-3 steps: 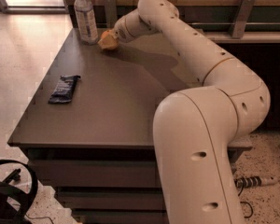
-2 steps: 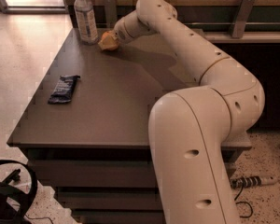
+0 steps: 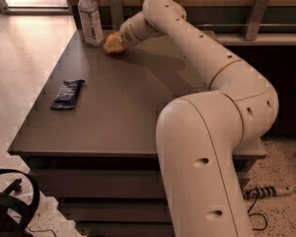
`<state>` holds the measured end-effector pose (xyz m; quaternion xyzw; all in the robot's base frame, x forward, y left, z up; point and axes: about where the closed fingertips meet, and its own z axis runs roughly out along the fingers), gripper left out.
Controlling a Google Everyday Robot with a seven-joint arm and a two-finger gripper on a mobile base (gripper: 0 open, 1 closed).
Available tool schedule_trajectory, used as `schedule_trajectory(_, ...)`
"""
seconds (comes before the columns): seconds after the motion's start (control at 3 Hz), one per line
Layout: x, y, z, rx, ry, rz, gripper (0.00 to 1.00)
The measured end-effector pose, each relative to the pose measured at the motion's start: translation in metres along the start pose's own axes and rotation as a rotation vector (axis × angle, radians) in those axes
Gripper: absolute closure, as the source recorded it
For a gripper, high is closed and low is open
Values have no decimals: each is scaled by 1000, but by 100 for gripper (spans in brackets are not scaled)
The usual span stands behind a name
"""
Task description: Move orange near blue plastic bottle
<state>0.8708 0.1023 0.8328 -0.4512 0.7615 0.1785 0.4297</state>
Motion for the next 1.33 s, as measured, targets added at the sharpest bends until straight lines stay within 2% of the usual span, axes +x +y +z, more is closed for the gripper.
schedule_trajectory(0.67, -1, 0, 0, 0, 0, 0, 15)
schedule_trajectory(1.0, -1, 0, 0, -1, 0, 0, 0)
schedule_trajectory(1.33, -1, 0, 0, -1, 0, 0, 0)
